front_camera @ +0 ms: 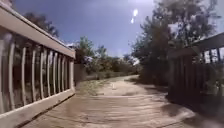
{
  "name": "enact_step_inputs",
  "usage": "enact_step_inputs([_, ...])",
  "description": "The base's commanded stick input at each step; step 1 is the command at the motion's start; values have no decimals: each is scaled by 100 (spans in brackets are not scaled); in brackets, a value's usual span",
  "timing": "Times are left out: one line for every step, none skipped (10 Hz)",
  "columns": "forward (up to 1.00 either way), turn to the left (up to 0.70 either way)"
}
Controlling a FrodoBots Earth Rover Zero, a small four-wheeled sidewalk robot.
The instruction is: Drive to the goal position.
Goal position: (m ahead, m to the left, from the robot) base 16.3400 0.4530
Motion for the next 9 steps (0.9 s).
enact_step_inputs([70,0])
enact_step_inputs([70,0])
enact_step_inputs([70,0])
enact_step_inputs([70,0])
enact_step_inputs([70,0])
enact_step_inputs([70,0])
enact_step_inputs([70,0])
enact_step_inputs([70,0])
enact_step_inputs([70,0])
